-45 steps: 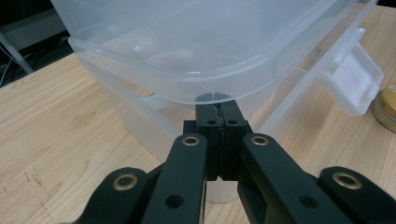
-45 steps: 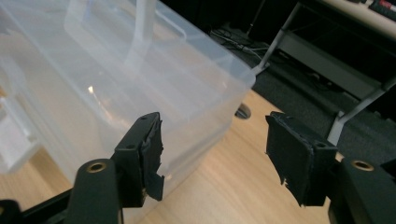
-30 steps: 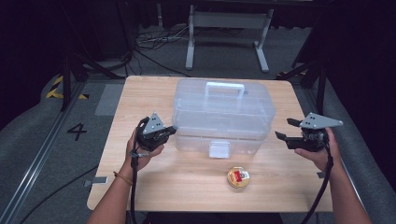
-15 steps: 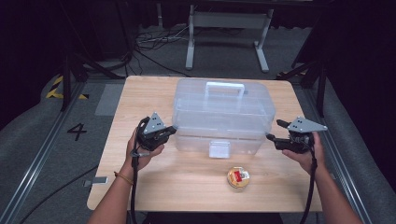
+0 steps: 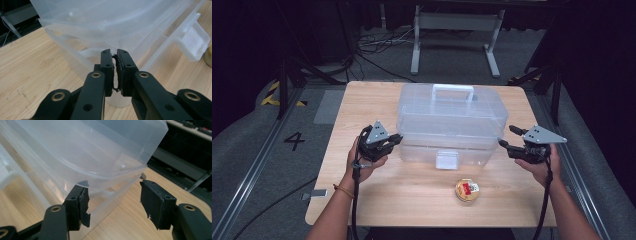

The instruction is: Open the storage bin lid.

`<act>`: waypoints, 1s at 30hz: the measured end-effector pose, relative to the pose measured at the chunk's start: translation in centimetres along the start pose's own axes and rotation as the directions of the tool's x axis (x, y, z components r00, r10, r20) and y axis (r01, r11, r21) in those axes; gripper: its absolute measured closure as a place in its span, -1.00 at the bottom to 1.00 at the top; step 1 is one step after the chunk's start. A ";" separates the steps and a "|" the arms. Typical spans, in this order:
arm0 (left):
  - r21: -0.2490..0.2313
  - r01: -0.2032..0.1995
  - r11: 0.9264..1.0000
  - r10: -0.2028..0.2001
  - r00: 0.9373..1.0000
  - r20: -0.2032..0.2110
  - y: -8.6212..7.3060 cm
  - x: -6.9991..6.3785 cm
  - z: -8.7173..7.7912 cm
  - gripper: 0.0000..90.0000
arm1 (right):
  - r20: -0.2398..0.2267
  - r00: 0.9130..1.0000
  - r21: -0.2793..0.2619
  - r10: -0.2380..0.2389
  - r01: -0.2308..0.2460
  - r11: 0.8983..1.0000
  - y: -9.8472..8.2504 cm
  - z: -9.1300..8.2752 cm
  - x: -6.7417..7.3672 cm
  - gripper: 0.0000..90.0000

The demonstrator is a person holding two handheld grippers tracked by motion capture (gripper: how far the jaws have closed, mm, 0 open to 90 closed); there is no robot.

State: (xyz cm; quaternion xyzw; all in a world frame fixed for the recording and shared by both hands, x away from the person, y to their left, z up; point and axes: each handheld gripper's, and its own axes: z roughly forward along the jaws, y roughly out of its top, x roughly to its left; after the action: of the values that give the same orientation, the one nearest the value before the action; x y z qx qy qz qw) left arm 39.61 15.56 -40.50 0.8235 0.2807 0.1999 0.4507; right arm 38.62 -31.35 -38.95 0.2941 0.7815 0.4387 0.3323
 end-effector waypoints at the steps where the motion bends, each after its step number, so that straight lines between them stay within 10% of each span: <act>1: -0.003 -0.005 1.000 0.005 1.000 -0.005 0.0 0.0 -0.1 0.86 | 0.002 1.000 -0.009 0.001 -0.001 1.000 0.0 0.0 0.0 -0.06; 30: 0.001 -0.062 0.998 0.062 0.998 0.003 0.3 -0.6 -0.2 0.74 | 0.090 0.996 -0.127 -0.026 0.038 0.991 4.1 0.0 -1.1 0.56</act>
State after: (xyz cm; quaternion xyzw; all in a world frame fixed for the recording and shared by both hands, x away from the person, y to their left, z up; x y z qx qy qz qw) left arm 39.11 15.16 -40.22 0.8322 0.2543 0.2127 0.4444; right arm 40.02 -30.35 -35.05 0.2785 0.7407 0.4695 0.3916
